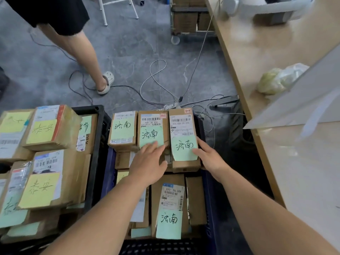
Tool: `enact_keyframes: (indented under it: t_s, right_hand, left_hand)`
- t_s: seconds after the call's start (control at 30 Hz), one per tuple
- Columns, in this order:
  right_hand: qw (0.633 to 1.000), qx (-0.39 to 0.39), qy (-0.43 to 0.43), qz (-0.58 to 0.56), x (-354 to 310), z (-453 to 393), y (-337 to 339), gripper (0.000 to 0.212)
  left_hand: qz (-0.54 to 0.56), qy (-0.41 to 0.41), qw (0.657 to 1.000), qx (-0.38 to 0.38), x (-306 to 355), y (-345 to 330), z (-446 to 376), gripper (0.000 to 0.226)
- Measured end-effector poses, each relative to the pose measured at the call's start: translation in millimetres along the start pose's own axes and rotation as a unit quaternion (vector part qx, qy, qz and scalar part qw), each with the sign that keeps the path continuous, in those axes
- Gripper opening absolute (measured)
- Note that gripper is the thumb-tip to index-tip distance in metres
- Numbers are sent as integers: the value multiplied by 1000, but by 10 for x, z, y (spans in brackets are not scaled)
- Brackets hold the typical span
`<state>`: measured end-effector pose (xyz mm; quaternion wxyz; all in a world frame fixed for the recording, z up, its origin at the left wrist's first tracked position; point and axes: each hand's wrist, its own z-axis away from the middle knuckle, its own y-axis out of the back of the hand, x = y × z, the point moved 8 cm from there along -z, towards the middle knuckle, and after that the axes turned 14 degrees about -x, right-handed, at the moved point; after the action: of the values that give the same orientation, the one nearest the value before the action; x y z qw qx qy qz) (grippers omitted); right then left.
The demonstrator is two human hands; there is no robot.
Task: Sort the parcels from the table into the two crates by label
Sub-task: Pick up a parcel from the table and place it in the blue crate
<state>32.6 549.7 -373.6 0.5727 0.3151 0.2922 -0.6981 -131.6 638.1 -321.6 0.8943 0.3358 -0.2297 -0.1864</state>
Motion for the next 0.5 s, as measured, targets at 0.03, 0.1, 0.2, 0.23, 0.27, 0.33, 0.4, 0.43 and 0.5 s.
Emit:
enact_keyframes:
  t_s: [0.03,0.1,0.2,0.23,0.27,0.33,0.4,0.43,0.5]
  right_hand:
    - [1000,3,-5,18,-30,7,1,55]
    - [999,14,-16,49,-83,58,3,57]
    - [993,47,-26,108,-158,216,-5,61]
    - [989,65,-31,133,-180,301,-9,61]
    - [983,84,-34,159,-193,405,-18,60]
    - [968,118,-44,217,-203,638,-59,55]
    - [948,146,-54,279,-233,913,-138,51]
    - [938,162,-56,300,-262,1064,-182,49]
    - [922,197,-53,329,-346,1393,-277,45]
  left_hand:
    - [-3,3,1000,1,4,3,3,59]
    - [-5,4,1000,0,18,18,23,59]
    - [4,-10,1000,5,53,73,105,58]
    - [10,-17,1000,9,69,93,152,57]
    - [16,-24,1000,10,91,106,213,57]
    - [21,-40,999,11,153,101,362,57]
    - [8,-60,998,14,245,85,542,56]
    - [1,-70,997,18,295,85,635,56]
    - [-5,-91,995,28,398,100,827,54]
